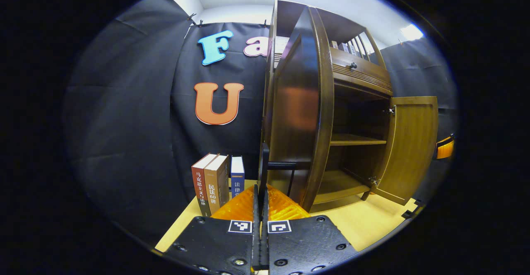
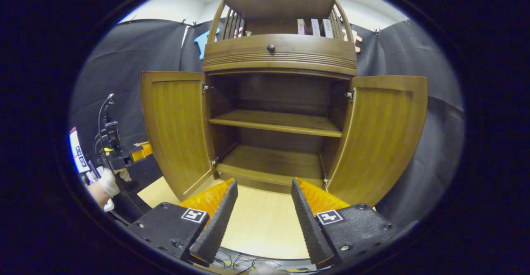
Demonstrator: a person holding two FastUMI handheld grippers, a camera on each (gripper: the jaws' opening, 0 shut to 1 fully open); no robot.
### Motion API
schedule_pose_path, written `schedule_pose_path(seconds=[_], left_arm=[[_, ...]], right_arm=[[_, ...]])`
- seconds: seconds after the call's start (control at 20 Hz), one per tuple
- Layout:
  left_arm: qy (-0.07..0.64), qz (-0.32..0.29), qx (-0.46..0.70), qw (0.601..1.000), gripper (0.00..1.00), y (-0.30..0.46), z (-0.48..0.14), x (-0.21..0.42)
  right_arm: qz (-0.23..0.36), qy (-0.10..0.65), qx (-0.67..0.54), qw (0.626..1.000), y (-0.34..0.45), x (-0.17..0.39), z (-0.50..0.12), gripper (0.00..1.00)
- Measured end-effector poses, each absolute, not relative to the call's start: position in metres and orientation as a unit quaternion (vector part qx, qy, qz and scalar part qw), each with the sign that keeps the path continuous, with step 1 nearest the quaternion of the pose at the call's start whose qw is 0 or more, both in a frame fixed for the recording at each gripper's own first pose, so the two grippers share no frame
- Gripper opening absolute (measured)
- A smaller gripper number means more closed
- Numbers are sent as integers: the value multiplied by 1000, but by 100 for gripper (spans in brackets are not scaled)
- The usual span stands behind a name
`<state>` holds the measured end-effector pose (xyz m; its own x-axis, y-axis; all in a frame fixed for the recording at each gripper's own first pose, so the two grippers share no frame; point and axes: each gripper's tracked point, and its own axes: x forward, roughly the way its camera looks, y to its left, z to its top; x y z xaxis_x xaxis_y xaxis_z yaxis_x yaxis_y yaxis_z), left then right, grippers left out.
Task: Open the right door of the double-door shoe cabinet with the right hand, and open the left door with the left hand.
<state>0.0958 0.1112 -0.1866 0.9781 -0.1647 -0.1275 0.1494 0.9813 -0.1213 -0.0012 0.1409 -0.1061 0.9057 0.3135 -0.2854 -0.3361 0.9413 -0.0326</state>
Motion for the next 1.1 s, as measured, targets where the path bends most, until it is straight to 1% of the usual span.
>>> schedule_pose_path(seconds=[0.25,0.55,0.6,0.65,0.8,0.85,0.9,0.95,1.0,1.05,1.1], left_arm=[[62,-96,-41,993,0,118,-187,97],[62,-138,-35,988,0,136,-189,103],[62,-145,-35,987,0,138,-189,104],[61,-153,-37,986,0,140,-188,104],[59,-168,-45,983,0,139,-187,105],[57,-169,-45,983,0,139,-187,104],[55,-167,-45,983,0,139,-187,105],[56,-167,-45,983,0,138,-187,104],[56,-162,-45,984,1,139,-188,105],[57,-161,-43,984,11,140,-188,105],[57,-158,-42,985,7,140,-187,106]], right_arm=[[176,146,-46,972,145,1,-110,83],[192,153,-53,968,162,10,-113,83],[194,154,-54,967,165,11,-113,89],[196,155,-55,967,168,12,-112,83],[202,155,-60,965,174,13,-110,83],[203,153,-60,965,175,13,-108,89],[203,152,-58,966,175,12,-108,83],[205,152,-56,965,176,11,-107,83],[206,153,-55,965,176,10,-109,83],[208,155,-55,964,176,10,-109,83],[209,157,-56,964,174,9,-110,83]])
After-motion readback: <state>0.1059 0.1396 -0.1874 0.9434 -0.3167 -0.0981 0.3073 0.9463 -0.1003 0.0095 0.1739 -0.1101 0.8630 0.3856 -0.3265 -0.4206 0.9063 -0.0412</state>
